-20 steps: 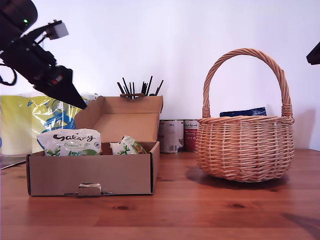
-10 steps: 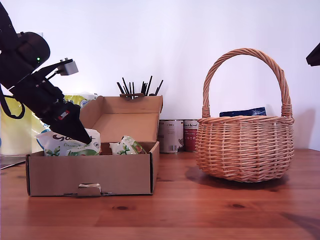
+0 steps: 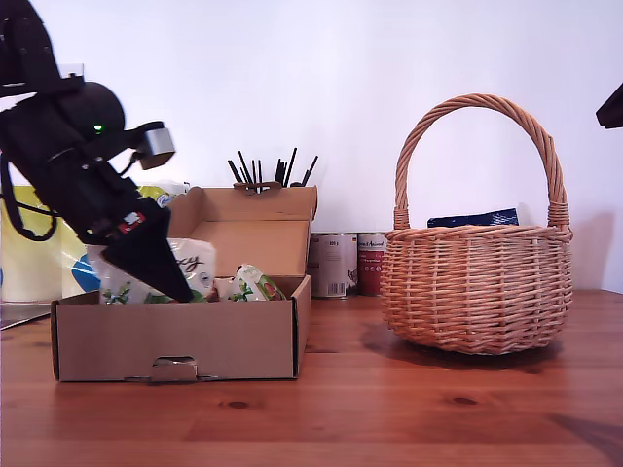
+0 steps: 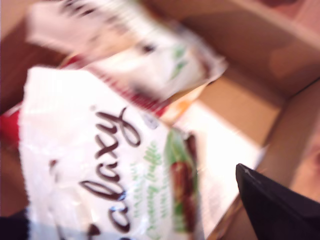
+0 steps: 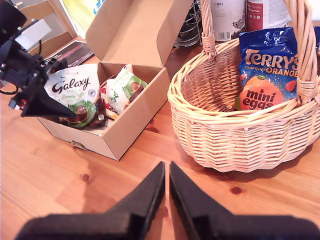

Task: Move the bags of Easter eggs from the cardboard box on the left into the woven basket on the right side.

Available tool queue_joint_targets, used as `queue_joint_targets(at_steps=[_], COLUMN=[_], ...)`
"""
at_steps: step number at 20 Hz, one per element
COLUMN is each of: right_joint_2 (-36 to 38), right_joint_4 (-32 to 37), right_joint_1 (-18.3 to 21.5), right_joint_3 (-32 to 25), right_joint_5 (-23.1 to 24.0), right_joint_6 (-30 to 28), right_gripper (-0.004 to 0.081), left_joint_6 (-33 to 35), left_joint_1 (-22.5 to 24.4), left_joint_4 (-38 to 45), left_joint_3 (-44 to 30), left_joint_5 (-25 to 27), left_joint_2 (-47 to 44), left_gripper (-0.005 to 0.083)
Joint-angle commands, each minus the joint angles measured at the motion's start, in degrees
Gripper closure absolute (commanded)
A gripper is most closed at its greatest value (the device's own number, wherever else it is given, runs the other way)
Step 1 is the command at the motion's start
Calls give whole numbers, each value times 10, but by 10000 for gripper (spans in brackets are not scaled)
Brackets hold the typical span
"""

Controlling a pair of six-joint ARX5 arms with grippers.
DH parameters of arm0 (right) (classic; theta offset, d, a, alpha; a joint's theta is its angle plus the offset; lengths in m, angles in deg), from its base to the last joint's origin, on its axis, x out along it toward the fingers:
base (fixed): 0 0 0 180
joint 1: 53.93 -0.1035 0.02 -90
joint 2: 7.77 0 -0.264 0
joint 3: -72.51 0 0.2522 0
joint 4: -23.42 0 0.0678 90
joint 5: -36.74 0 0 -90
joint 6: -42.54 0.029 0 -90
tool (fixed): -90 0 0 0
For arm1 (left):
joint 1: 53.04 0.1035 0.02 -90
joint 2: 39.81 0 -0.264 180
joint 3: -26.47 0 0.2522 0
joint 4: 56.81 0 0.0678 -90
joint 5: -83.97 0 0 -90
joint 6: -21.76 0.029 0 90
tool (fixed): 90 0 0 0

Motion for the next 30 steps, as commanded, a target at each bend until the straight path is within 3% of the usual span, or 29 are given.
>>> queue_joint_targets(at_steps=[1,3,5,13,16,18,22,25,30], right_joint_2=[0,0,0,0,0,0,0,0,0], right_joint_4=[6,6,6,5,6,6,6,6,6], right_joint_1=[-3,-3,-3,-3,-3,-3,-3,-3,-3], right_joint_3=[9,9,9,9,9,9,9,9,9], right_joint_5=[-1,-1,-1,-1,-1,-1,0,0,0], right_joint_6=[-1,-1,-1,-1,-1,-1,-1,-1,0], right_gripper=[782,782,782,782,783,782,782,782,782], left_joint_6=[-5,-3,6,-6,-78,-146,-237,-279,-285], left_joint_1=[-4,-4,-4,-4,-8,-24,-92,-153,-228], left_joint_4=[3,8,10,3,19,63,197,298,432], left_joint_3=[-5,-5,-5,53,90,94,94,94,96], left_joint_5=[8,22,33,34,-51,-110,-121,-87,-2], left_joint_2=[6,6,6,-64,-102,-104,-58,-25,31], left_gripper=[545,720,794,797,797,797,797,797,797])
